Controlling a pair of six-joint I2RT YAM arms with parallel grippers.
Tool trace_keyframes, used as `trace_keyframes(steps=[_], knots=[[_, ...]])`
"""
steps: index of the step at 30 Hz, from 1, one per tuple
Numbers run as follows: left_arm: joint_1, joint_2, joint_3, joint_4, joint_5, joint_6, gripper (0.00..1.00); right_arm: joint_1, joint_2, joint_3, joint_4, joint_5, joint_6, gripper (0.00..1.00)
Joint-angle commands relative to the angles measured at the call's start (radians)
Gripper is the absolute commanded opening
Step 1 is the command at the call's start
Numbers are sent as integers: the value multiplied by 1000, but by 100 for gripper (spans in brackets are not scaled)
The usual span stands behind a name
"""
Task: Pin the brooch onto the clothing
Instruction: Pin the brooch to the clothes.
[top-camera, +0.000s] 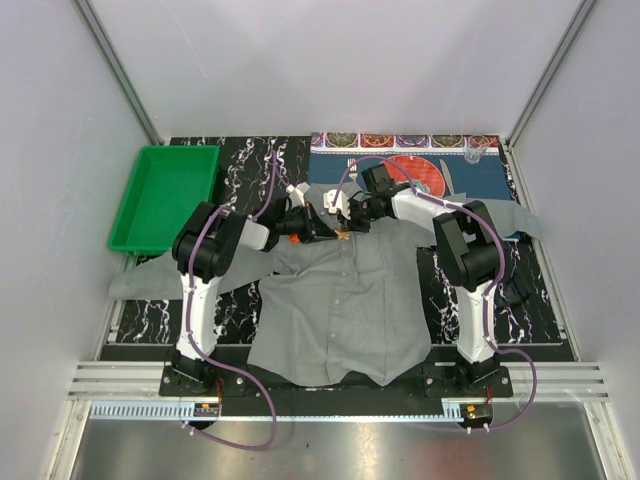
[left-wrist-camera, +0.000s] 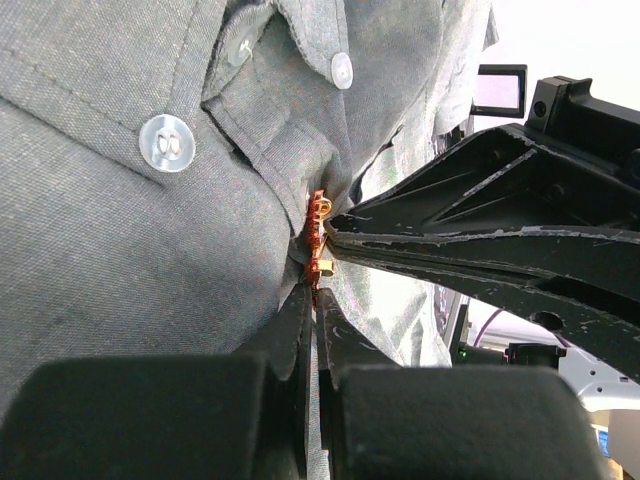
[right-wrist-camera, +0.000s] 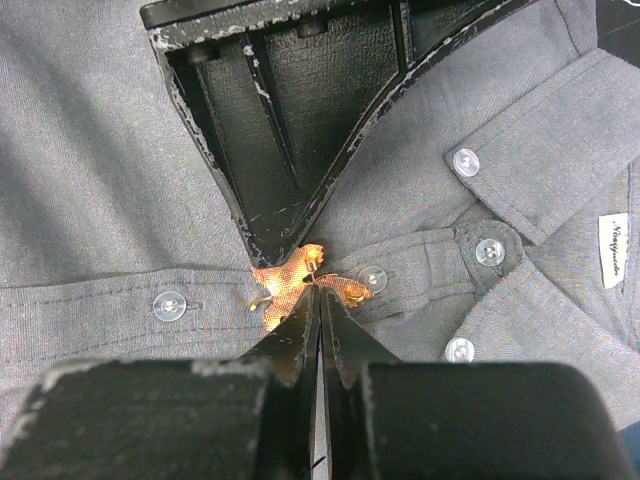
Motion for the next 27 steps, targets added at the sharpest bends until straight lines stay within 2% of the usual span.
trace_keyframes(steps=[1, 6, 11, 14, 18, 27], knots=[[-10, 2, 16, 21, 36, 0, 0, 7, 14, 15, 79, 60, -11, 8], [-10, -1, 18, 23, 40, 3, 0, 7, 14, -2, 81, 66, -33, 15], [-10, -3, 19, 23, 39, 3, 0, 7, 14, -14, 81, 68, -63, 16], [-10, -1, 19, 24, 40, 5, 0, 9, 13, -13, 78, 71, -71, 12], [-10, 0, 21, 18, 39, 5, 0, 6, 13, -4, 76, 71, -45, 0], [-10, 11, 18, 17, 37, -4, 0, -2, 16, 27, 62, 43, 16, 0]])
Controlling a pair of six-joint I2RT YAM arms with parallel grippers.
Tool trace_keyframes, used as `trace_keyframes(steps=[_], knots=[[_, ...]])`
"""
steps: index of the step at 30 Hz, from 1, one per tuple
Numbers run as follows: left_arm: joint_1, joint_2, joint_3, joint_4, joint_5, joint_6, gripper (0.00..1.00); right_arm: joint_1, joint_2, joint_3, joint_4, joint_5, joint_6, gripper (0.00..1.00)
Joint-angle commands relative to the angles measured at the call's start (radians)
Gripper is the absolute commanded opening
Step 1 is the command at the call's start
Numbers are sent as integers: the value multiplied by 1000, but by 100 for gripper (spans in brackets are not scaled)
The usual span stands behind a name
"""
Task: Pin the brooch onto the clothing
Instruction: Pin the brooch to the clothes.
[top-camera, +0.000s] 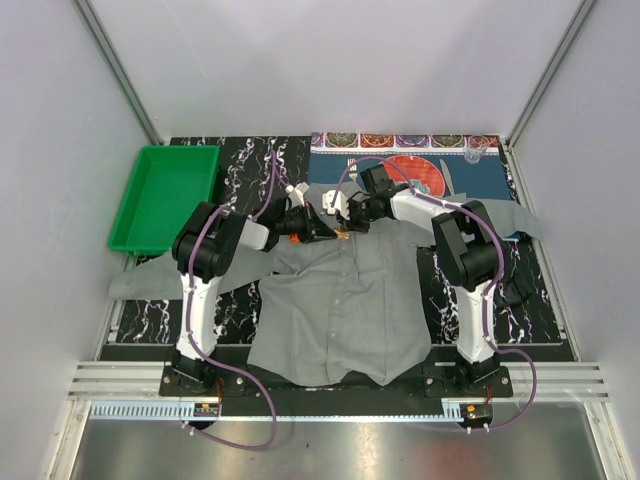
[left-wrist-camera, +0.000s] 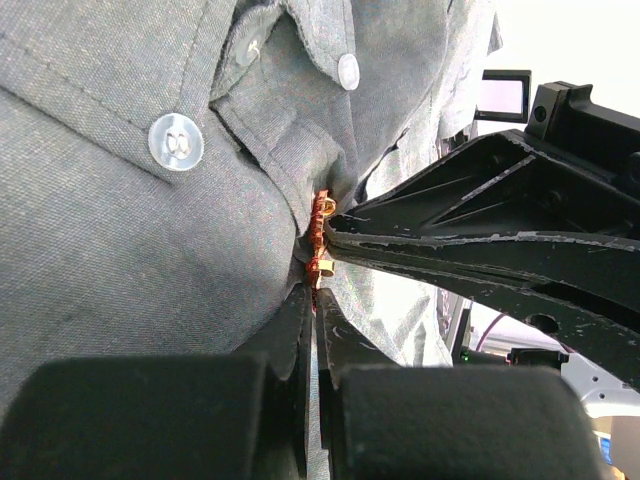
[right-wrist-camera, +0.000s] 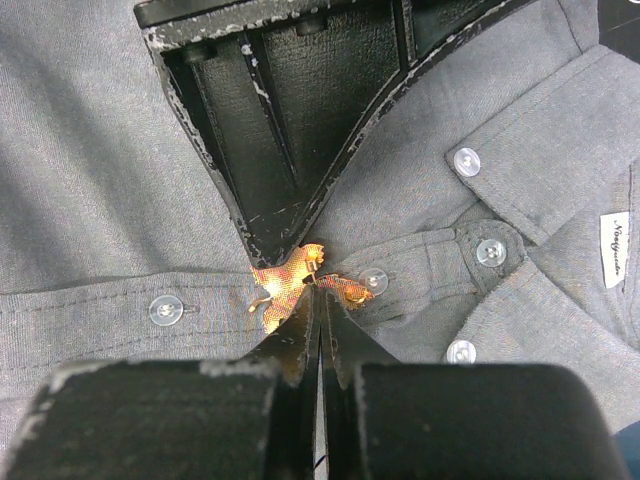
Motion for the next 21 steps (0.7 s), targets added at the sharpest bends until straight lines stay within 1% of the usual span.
trace_keyframes(steps=[1, 13, 21], knots=[[-11, 11, 16, 14, 44, -1, 0, -6, 8, 28, 50, 17, 23, 0], [-8, 20, 16, 2, 45, -4, 0, -34, 3, 30, 68, -14, 55, 0], [-6, 18, 16, 7, 46, -8, 0, -35, 14, 34, 68, 3, 57, 0]])
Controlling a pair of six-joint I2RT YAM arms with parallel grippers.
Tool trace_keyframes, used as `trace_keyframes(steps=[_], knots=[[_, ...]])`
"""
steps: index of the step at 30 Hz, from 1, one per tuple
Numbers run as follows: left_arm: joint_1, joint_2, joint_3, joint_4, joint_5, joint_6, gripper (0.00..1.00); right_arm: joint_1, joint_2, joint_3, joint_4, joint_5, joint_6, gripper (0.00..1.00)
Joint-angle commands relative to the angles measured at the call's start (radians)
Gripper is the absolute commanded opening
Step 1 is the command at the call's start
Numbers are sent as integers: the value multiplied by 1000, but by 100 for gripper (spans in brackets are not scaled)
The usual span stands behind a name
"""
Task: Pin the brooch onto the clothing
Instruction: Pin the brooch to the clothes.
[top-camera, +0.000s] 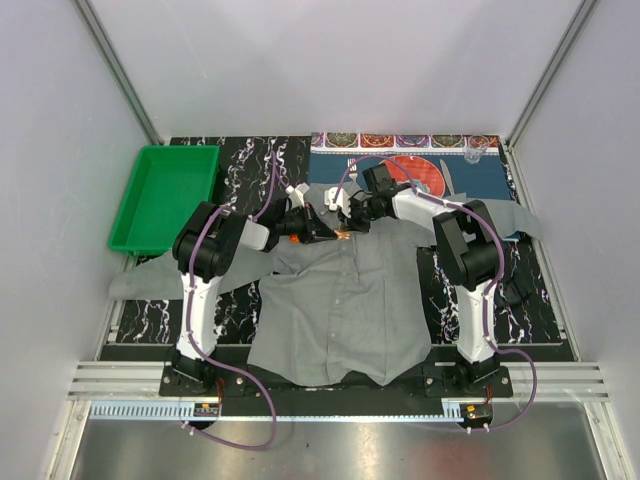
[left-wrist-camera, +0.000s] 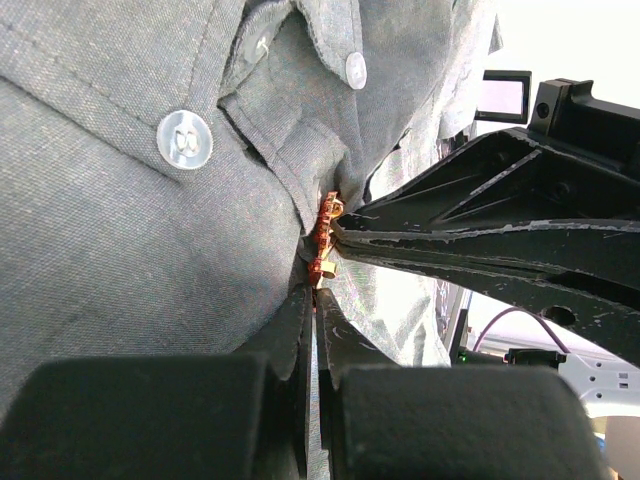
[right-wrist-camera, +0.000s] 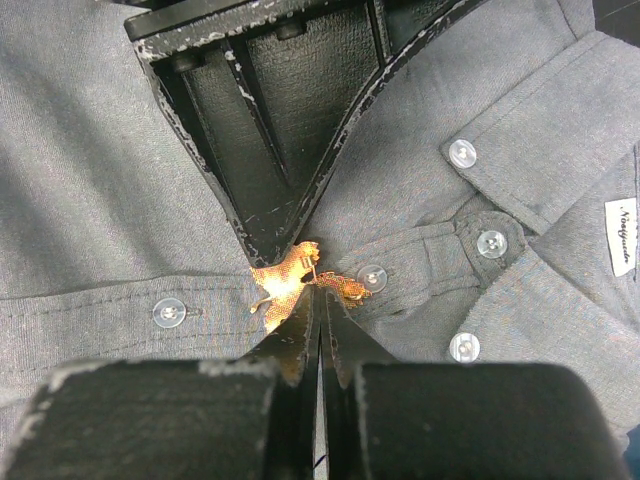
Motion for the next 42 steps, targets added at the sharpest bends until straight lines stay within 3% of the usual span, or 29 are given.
trace_keyframes(steps=[1, 8, 14, 22, 28, 32, 37, 42], knots=[[-6, 11, 18, 4, 43, 0, 0, -18, 8, 33, 62, 33, 3, 5], [-5, -3, 6, 39, 34, -8, 0, -19, -39, -1, 85, 37, 21, 36], [-5, -18, 7, 32, 32, 0, 0, -27, -71, 19, 95, 55, 75, 42], [0, -53, -5, 29, 31, 20, 0, -59, -159, 5, 76, 63, 156, 60], [0, -118, -5, 7, 23, 61, 0, -105, -154, 79, -120, 108, 218, 61], [-6, -147, 33, -78, 18, 109, 7, -133, -136, 119, -254, 126, 244, 57], [-54, -136, 144, -194, 18, 181, 18, -216, -69, 209, -375, 76, 400, 56], [-108, -60, 260, -243, 17, 167, 22, -242, -71, 217, -379, 79, 463, 56]])
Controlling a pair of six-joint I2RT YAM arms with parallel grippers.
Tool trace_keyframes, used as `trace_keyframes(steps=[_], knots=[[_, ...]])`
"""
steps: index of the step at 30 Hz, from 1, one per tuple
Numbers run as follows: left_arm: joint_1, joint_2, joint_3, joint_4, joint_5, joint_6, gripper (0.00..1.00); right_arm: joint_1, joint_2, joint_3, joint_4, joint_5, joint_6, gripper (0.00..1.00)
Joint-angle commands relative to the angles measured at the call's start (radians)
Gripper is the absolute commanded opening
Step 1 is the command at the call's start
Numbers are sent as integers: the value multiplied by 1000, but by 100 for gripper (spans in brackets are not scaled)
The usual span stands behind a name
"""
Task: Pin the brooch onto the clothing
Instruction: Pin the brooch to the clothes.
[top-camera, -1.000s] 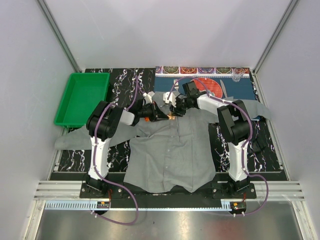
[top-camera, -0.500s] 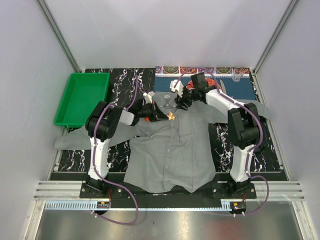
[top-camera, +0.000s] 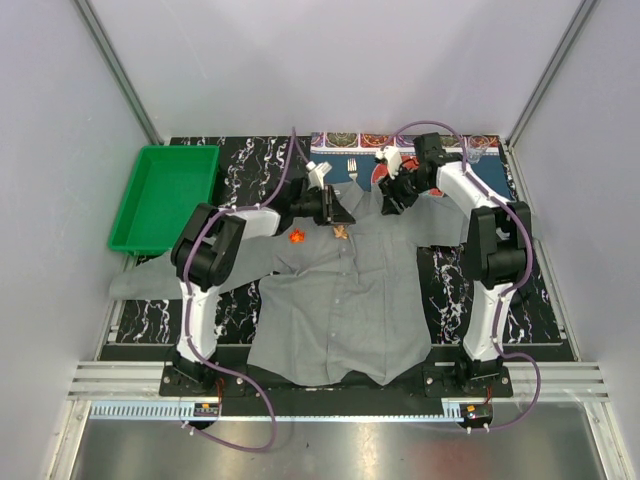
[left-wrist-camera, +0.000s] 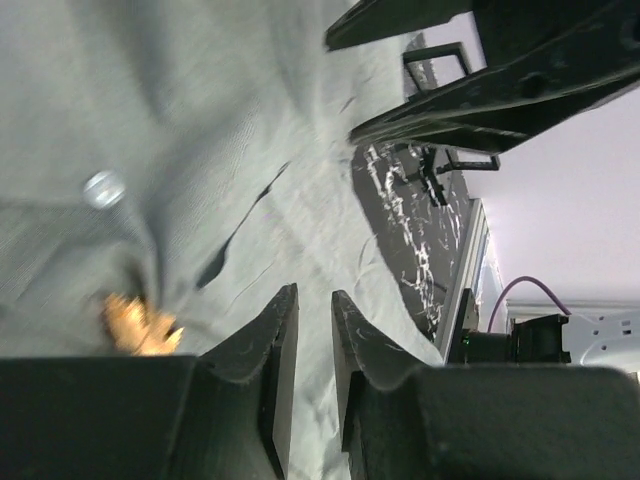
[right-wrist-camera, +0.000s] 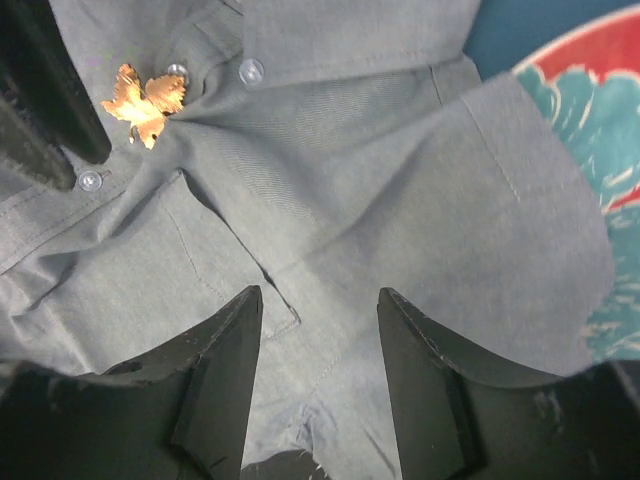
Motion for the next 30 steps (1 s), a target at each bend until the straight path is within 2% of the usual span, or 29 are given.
trace_keyframes(steps=[1, 3, 6, 9, 12, 17, 23, 30], knots=[[-49, 42, 113, -49, 10, 18, 23, -16, 0, 36, -64, -21, 100, 56], [-52, 34, 108, -32, 7, -1, 23, -18, 1, 37, -72, -18, 102, 55], [0, -44, 12, 19, -36, -15, 33, -16, 1, 43, -79, -32, 119, 53], [53, -105, -80, -27, -54, 2, 38, -9, 23, 57, -93, -35, 134, 47], [63, -139, -122, -85, -81, 59, 44, 4, 53, 60, -110, -6, 133, 42], [55, -121, -117, -107, -149, 54, 49, 5, 100, 60, -102, 85, 154, 39], [20, -57, -27, -159, -186, 62, 50, 5, 118, 51, -105, 134, 171, 38], [-46, -30, 53, -124, -157, 36, 49, 5, 139, 53, -105, 160, 171, 38]])
